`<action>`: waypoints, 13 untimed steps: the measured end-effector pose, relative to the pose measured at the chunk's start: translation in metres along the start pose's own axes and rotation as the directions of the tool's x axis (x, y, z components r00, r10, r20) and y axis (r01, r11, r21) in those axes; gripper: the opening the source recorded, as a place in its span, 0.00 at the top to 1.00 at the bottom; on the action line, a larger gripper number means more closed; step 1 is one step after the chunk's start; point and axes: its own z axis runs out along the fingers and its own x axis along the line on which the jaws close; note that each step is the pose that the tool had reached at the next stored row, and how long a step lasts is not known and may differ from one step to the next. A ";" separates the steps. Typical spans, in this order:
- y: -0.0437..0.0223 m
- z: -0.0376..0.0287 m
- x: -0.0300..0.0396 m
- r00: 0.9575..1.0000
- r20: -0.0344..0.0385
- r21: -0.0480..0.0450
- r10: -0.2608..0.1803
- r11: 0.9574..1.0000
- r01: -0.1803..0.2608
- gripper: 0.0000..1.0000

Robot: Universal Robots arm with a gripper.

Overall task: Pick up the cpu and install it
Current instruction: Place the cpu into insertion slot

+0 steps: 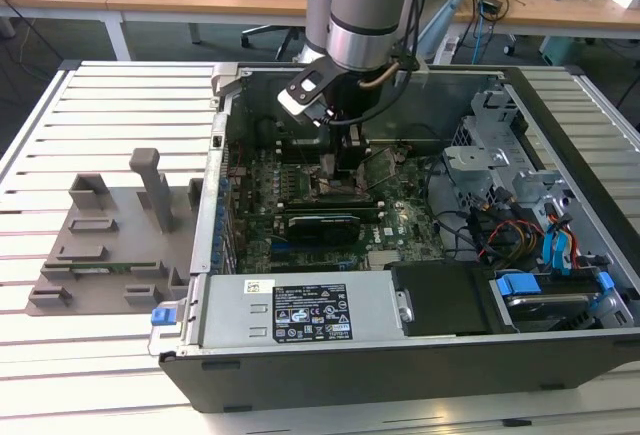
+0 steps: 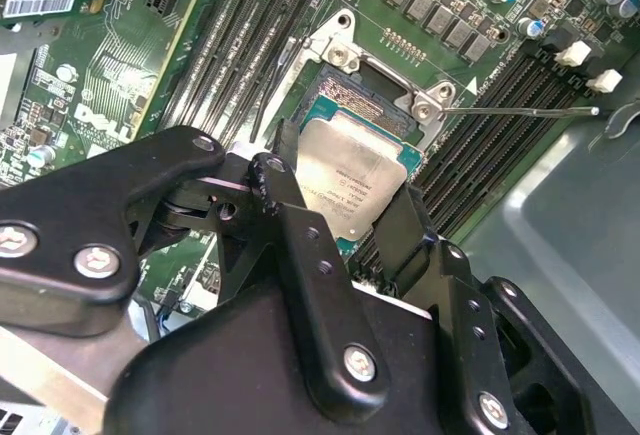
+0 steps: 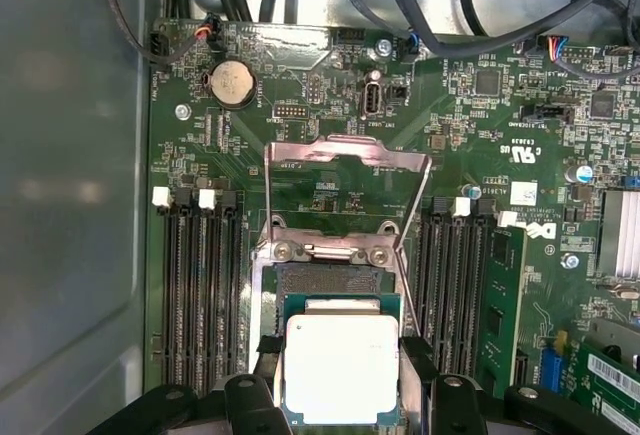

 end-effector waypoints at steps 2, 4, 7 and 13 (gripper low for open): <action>0.0001 0.0024 0.0000 1.000 0.000 0.000 0.000 1.000 0.000 0.45; 0.0002 0.0046 0.0001 1.000 0.000 0.000 0.000 1.000 0.000 0.45; 0.0003 0.0070 0.0001 1.000 0.000 0.000 0.000 1.000 0.000 0.45; 0.0006 0.0141 0.0002 1.000 0.000 0.000 0.002 1.000 -0.002 0.45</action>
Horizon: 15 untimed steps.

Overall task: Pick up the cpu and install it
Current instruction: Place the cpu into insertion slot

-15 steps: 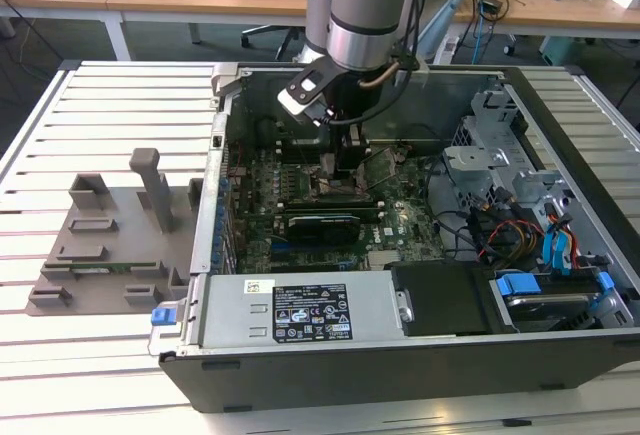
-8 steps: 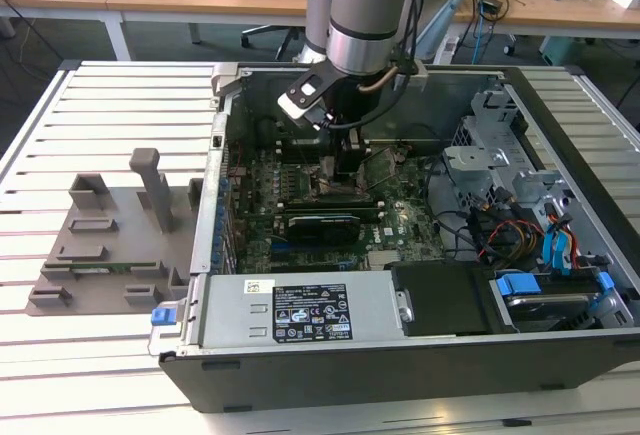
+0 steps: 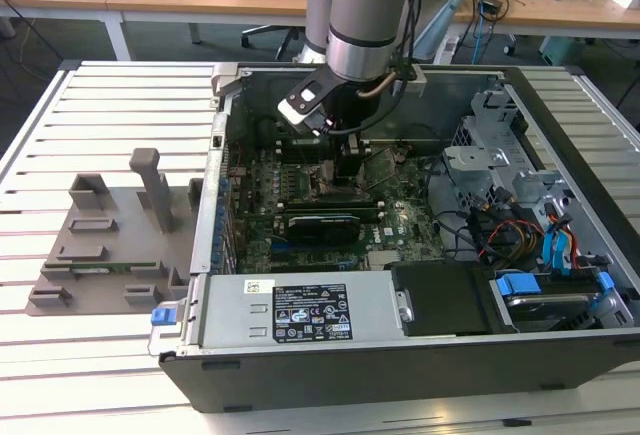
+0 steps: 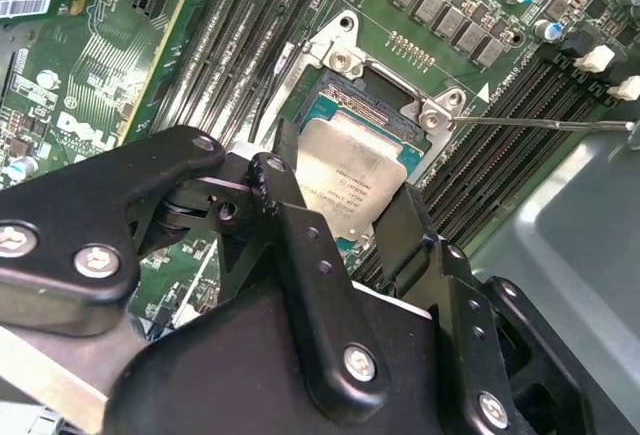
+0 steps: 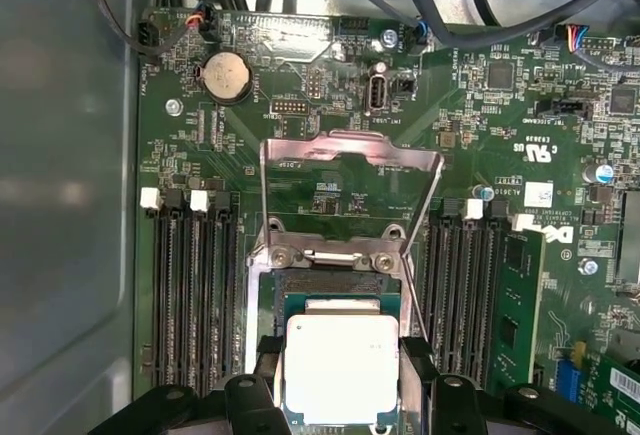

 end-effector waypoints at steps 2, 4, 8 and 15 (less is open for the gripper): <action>0.0000 0.0024 0.0000 1.000 0.000 0.000 0.020 1.000 -0.020 0.45; 0.0001 0.0038 0.0001 0.999 -0.001 0.001 0.034 0.999 -0.034 0.45; -0.0005 0.0088 0.0003 0.999 -0.002 0.001 0.048 0.999 -0.048 0.45; -0.0002 0.0171 0.0008 0.999 -0.002 0.001 0.050 0.999 -0.050 0.45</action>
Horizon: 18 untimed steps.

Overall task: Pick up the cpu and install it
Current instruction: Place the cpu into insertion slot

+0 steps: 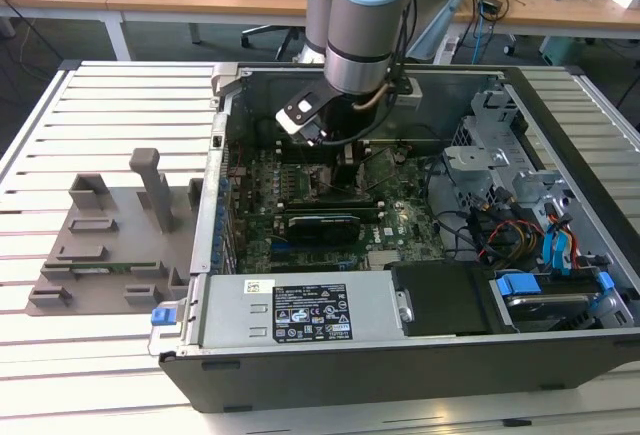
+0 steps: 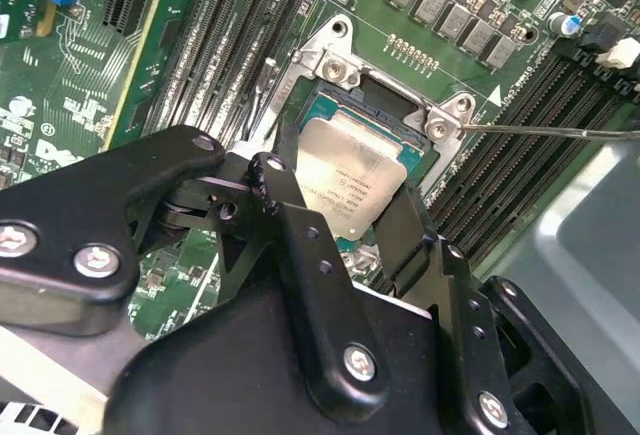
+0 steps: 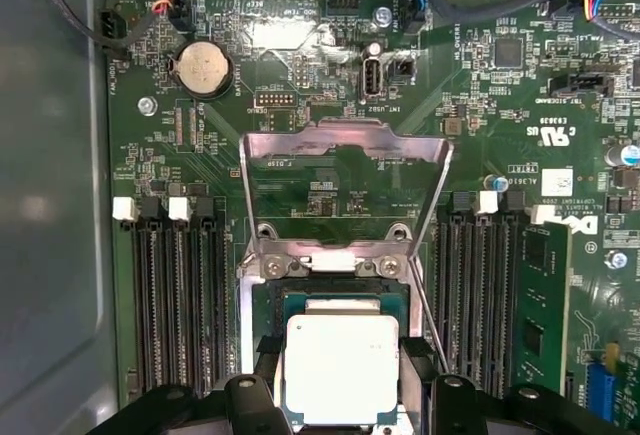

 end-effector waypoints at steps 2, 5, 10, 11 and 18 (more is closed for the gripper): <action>0.0000 0.0015 0.0010 1.000 0.000 0.000 0.000 1.000 0.000 0.45; 0.0002 0.0034 0.0023 1.000 0.000 0.000 -0.001 1.000 0.001 0.45; 0.0002 0.0052 0.0024 1.000 0.000 0.000 -0.001 1.000 0.001 0.45; 0.0002 0.0052 0.0024 1.000 0.000 0.000 -0.001 1.000 0.001 0.45; 0.0003 0.0052 0.0024 1.000 0.000 0.000 -0.001 1.000 0.001 0.38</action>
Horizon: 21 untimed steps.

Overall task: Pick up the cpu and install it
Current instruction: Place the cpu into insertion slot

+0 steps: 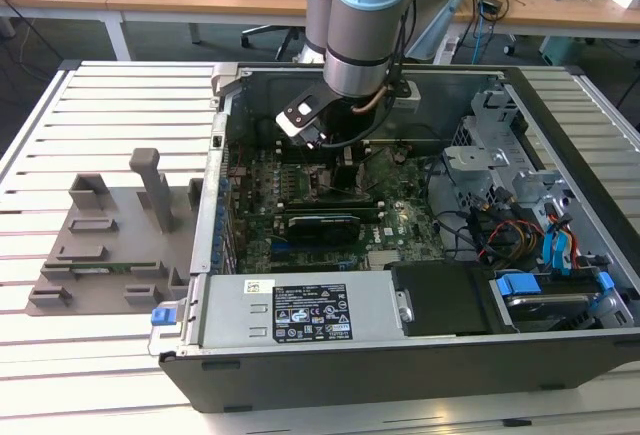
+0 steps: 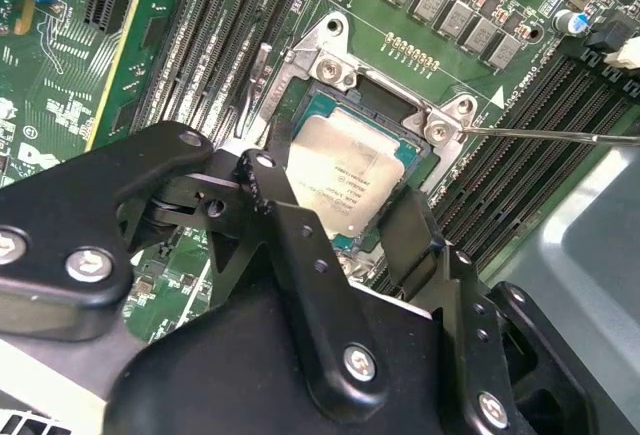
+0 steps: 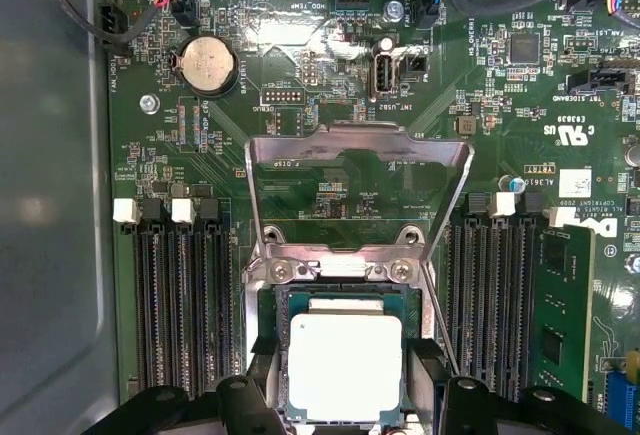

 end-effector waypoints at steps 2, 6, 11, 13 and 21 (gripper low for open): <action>0.0000 0.0001 0.0012 1.000 0.000 0.000 0.000 1.000 0.000 0.38; -0.0001 0.0000 0.0025 1.000 0.000 0.000 0.000 1.000 0.000 0.38; 0.0000 0.0000 0.0031 1.000 0.000 0.000 0.000 1.000 0.000 0.38; -0.0001 -0.0015 0.0032 1.000 0.000 0.000 0.000 1.000 0.000 0.38; -0.0006 -0.0106 0.0029 1.000 0.000 0.000 -0.001 1.000 0.001 0.58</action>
